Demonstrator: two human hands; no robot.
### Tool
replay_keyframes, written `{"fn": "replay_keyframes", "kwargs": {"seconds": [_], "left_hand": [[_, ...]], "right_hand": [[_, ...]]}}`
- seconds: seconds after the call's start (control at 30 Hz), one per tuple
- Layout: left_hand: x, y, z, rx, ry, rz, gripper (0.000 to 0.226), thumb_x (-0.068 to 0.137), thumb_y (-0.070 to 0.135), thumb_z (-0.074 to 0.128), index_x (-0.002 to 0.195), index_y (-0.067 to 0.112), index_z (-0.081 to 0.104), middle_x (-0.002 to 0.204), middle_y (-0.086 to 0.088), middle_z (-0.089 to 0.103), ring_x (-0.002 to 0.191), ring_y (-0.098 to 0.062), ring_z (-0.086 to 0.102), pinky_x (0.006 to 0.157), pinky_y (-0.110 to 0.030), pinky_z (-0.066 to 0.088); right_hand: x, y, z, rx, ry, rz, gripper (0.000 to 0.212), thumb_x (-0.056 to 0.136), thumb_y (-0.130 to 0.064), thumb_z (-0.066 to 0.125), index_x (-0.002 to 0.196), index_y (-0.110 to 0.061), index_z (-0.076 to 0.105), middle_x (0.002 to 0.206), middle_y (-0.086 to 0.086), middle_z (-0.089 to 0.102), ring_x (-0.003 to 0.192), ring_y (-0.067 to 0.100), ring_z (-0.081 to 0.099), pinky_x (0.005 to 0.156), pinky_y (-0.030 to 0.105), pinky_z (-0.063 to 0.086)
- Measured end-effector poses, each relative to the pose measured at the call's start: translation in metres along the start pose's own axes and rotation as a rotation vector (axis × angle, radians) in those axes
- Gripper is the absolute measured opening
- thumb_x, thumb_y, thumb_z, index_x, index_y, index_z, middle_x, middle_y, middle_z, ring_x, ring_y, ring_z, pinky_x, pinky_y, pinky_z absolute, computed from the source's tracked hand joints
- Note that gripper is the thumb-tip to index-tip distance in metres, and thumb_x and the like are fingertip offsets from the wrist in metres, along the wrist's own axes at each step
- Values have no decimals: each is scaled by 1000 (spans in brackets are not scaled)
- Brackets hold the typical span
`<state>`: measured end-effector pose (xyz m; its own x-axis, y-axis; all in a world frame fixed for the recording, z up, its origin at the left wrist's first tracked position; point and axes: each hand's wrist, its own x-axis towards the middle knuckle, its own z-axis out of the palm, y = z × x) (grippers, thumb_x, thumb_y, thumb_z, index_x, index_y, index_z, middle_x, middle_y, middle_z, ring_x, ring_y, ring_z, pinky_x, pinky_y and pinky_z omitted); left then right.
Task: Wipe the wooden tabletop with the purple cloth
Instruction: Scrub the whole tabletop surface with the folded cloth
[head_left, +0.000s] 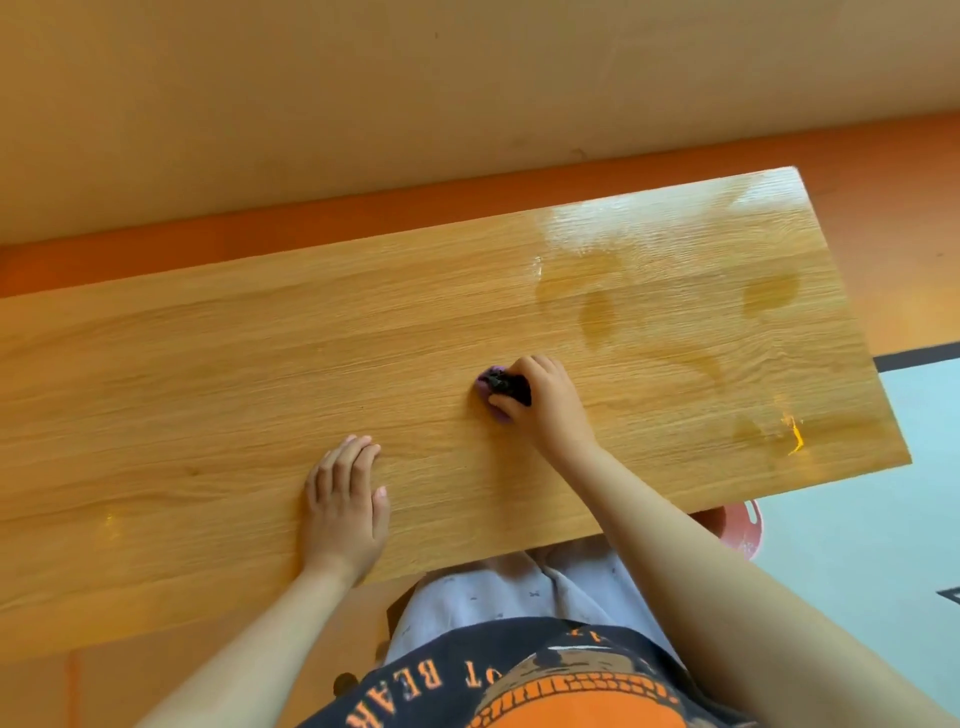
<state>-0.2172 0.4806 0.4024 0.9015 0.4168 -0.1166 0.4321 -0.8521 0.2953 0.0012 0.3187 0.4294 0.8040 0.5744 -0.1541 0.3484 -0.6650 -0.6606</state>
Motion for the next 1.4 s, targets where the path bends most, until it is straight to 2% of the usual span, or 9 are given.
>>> {"fn": "replay_keyframes", "kwargs": {"seconds": [0.23, 0.5, 0.6, 0.7, 0.83, 0.97, 1.17, 1.3, 1.4], "left_hand": [[0, 5, -2, 56, -2, 0, 48, 85, 24, 37, 128, 4, 44, 134, -15, 46, 127, -32, 39, 106, -43, 26], [26, 52, -9, 7, 43, -36, 39, 86, 24, 39, 118, 5, 51, 130, -13, 49, 122, -28, 40, 105, -43, 26], [59, 89, 3, -46, 45, 5, 41, 86, 26, 40, 122, 7, 49, 132, -14, 51, 123, -26, 38, 107, -40, 21], [94, 112, 14, -96, 83, -137, 44, 84, 27, 43, 123, 7, 51, 132, -14, 51, 122, -28, 39, 106, -41, 24], [111, 115, 21, -107, 113, -247, 48, 84, 30, 44, 125, 9, 53, 134, -10, 51, 121, -32, 47, 103, -45, 31], [110, 114, 26, -89, 139, -249, 48, 84, 31, 46, 127, 11, 53, 136, -8, 51, 122, -30, 46, 105, -43, 31], [111, 116, 25, -91, 121, -269, 48, 86, 33, 42, 128, 12, 50, 137, -7, 48, 123, -29, 43, 104, -44, 32], [111, 116, 27, -87, 111, -277, 48, 87, 33, 41, 129, 12, 48, 138, -8, 47, 125, -30, 42, 105, -46, 32], [110, 116, 27, -73, 108, -283, 48, 87, 33, 41, 129, 11, 48, 138, -8, 47, 125, -30, 42, 106, -46, 31]], "right_hand": [[16, 68, -73, 114, 213, 223, 22, 77, -22, 74, 85, -13, 56, 87, 0, 53, 88, 18, 48, 72, 24, 30], [6, 128, -129, -65, 367, 495, 31, 79, -24, 72, 94, 0, 59, 99, 22, 57, 95, 36, 54, 80, 37, 38], [11, 93, -100, -34, 264, 366, 28, 76, -25, 74, 88, -6, 58, 93, 15, 55, 91, 33, 54, 76, 37, 40], [14, 44, -56, -18, 71, 137, 24, 75, -24, 75, 84, -12, 56, 89, 3, 51, 88, 21, 50, 70, 27, 34], [38, 6, -24, -52, -78, -66, 27, 78, -27, 71, 88, -8, 56, 93, 6, 54, 91, 24, 50, 70, 32, 40], [72, 23, -45, -29, -56, -31, 27, 79, -29, 71, 90, -9, 56, 93, 2, 51, 91, 19, 48, 70, 31, 39], [90, 108, -126, -19, 243, 259, 24, 80, -26, 70, 89, -8, 56, 92, 7, 52, 92, 26, 50, 72, 23, 29], [77, 137, -148, -84, 366, 409, 29, 81, -25, 70, 93, -2, 57, 98, 19, 55, 94, 34, 53, 78, 30, 35], [65, 121, -125, -67, 365, 382, 28, 80, -23, 71, 90, -2, 55, 94, 19, 55, 91, 34, 52, 80, 37, 38]]}}
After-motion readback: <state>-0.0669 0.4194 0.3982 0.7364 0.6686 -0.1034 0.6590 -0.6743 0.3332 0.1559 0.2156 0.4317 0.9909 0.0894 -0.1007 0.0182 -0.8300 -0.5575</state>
